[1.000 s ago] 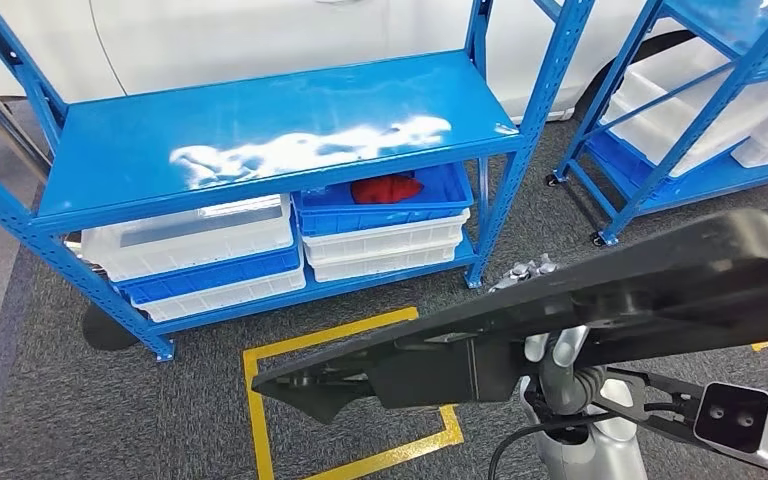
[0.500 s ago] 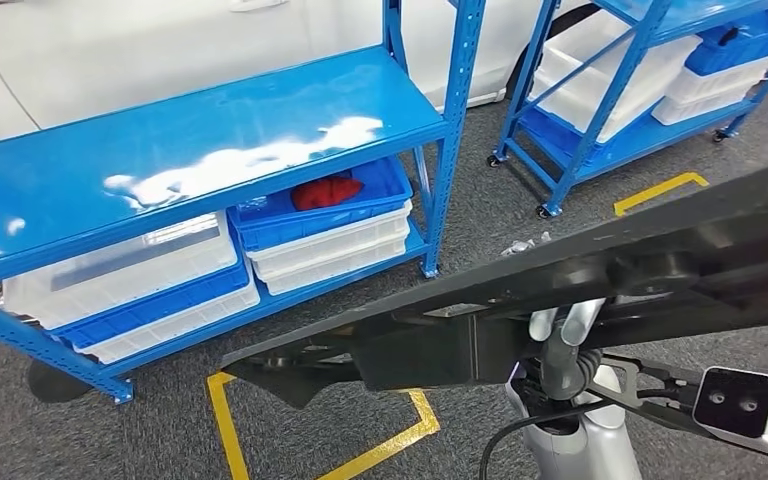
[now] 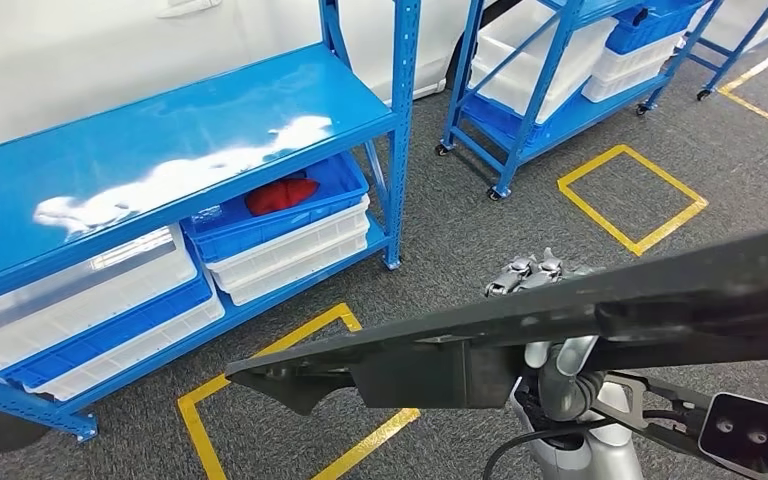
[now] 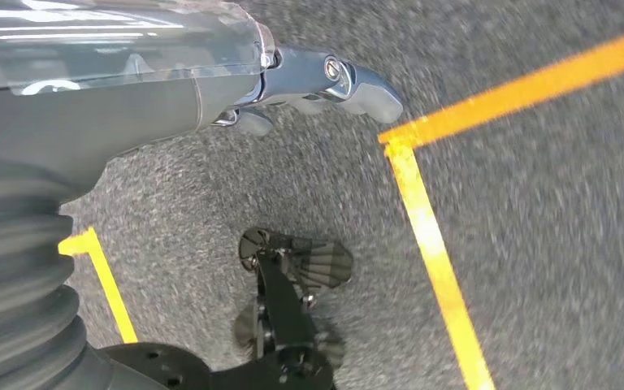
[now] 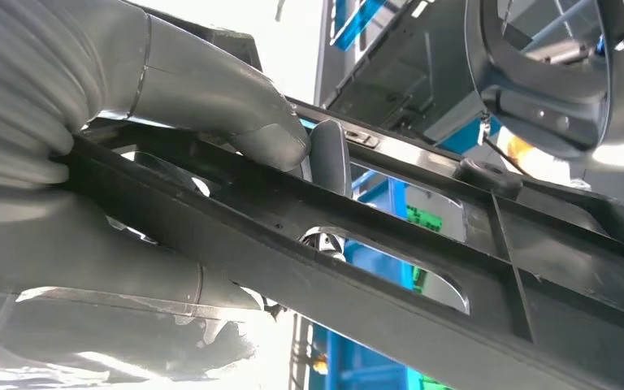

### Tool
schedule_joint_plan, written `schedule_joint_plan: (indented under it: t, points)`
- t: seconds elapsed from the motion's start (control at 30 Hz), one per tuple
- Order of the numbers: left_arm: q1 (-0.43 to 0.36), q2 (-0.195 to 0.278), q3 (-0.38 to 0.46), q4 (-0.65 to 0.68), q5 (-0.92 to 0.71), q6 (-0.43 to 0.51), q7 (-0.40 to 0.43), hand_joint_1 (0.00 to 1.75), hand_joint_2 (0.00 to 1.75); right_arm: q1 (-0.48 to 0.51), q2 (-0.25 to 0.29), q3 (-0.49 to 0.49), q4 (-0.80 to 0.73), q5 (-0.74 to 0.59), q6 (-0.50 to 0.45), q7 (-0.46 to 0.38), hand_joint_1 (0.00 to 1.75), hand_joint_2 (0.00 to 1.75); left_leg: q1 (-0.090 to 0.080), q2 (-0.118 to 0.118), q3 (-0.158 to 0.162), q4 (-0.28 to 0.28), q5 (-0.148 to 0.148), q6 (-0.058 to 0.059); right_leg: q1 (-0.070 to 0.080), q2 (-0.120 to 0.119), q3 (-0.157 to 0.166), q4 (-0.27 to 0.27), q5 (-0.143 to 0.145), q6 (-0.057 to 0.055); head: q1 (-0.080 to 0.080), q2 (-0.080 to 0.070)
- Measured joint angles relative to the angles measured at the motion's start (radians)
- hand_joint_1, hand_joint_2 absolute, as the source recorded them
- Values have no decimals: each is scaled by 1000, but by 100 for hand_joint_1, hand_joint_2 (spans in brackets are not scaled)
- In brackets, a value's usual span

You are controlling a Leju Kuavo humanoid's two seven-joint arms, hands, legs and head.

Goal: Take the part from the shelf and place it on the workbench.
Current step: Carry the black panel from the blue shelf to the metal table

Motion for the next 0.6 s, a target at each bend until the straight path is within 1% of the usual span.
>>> schedule_joint_plan:
  t: [0.03, 0.07, 0.1, 0.13, 0.17, 0.2, 0.23, 0.27, 0.3, 0.33, 0.37, 0.4, 0.43, 0.47, 0.5, 0.53, 0.57, 0.6]
  points:
    - [0, 0, -4, 0, -4, -2, -1, 0, 175, 1, 1, 0, -5, 5, -4, 0, 175, 175, -2, 8, 1, 1, -3, -5, 5, -14, 19, -39, 9, -6, 0, 0]
    - [-1, 1, -8, 0, -8, -4, -1, 0, 175, 2, 1, 0, -9, 8, -8, 0, 175, 175, -5, 16, 3, 2, -5, -11, 9, -18, 25, -55, 9, -13, 0, 0]
    - [-1, 2, -12, 0, -12, -5, -1, 0, 175, 2, 1, 0, -11, 9, -12, 0, 175, 175, -6, 25, 5, 1, -6, -17, 12, -6, 23, -56, 11, -19, 0, 0]
    - [-3, 2, -15, 0, -14, -6, -1, 0, 175, 3, 1, 0, -14, 10, -15, 0, 175, 175, -5, 31, 7, 0, -8, -23, 11, 6, 23, -58, 13, -26, 0, 0]
    - [-4, 2, -17, 0, -16, -8, -1, 0, 175, 4, 1, 0, -16, 10, -16, 0, 175, 175, -3, 22, 7, 6, -16, -29, 9, 17, 24, -62, 16, -33, 0, 0]
    - [-5, 3, -19, 0, -17, -9, -1, 0, 175, 3, 1, 0, -18, 10, -16, 0, 175, 175, -1, 4, 1, 26, -33, -33, 6, 27, 25, -67, 19, -39, 0, 0]
    - [-5, 3, -21, 0, -19, -11, 0, 0, 175, 2, 2, 0, -20, 10, -18, 0, 175, 175, 1, -20, -16, 68, -61, -37, 3, 37, 26, -70, 22, -44, 0, 0]
    - [-3, 3, -23, 0, -20, -12, 3, 0, 175, 1, 2, 0, -21, 10, -20, 0, 175, 175, 3, -44, -42, 128, -94, -39, 3, 48, 26, -71, 24, -47, 0, 0]
    - [-2, 4, -24, 0, -21, -12, 8, 0, 175, 1, 2, 0, -21, 11, -23, 0, 175, 175, 3, -57, -74, 199, -126, -40, 4, 60, 25, -71, 24, -49, 0, 0]
    - [0, 4, -25, 0, -21, -10, 13, 0, 175, 0, 2, 0, -21, 12, -27, 0, 175, 175, 3, -63, -103, 258, -146, -41, 5, 73, 25, -70, 24, -49, 0, 0]
    - [1, 5, -27, 0, -21, -8, 19, 0, 175, -3, 2, 1, -21, 12, -33, 0, 175, 175, 3, -65, -119, 288, -146, -41, 5, 87, 25, -68, 24, -49, 0, 0]
    - [1, 5, -28, 0, -21, -5, 24, 0, 175, -8, 1, 2, -21, 12, -41, 0, 175, 175, 4, -67, -118, 279, -127, -41, 5, 101, 25, -66, 24, -49, 0, 0]
    - [1, 5, -29, 0, -20, -3, 29, 0, 175, -16, -1, 4, -20, 10, -51, 1, 175, 175, 4, -71, -99, 230, -91, -39, 5, 115, 25, -63, 24, -48, 0, 0]
    - [0, 6, -29, 0, -19, 0, 33, 0, 175, -26, -4, 8, -20, 6, -63, 1, 175, 175, 6, -86, -69, 159, -51, -37, 4, 128, 24, -60, 23, -46, 0, 0]
    - [-1, 7, -29, 0, -17, 3, 37, 0, 175, -39, -10, 13, -18, 0, -78, 2, 175, 175, 8, -111, -42, 92, -24, -34, 5, 140, 22, -55, 22, -42, 0, 0]
    - [-1, 8, -29, 0, -14, 6, 42, 0, 175, -51, -19, 18, -17, -8, -94, 3, 175, 175, 10, -133, -22, 45, -7, -31, 4, 152, 18, -52, 23, -37, 0, 0]
    - [-2, 10, -29, 0, -12, 11, 48, 0, 175, -63, -28, 24, -15, -18, -108, 3, 175, 175, 9, -150, -13, 21, -3, -28, 2, 163, 13, -51, 25, -30, 0, 0]
    - [-2, 12, -29, 0, -10, 15, 56, 0, 175, -73, -39, 29, -13, -27, -118, 4, 175, 175, 8, -153, -11, 16, -5, -24, 1, 174, 8, -51, 28, -22, 0, 0]
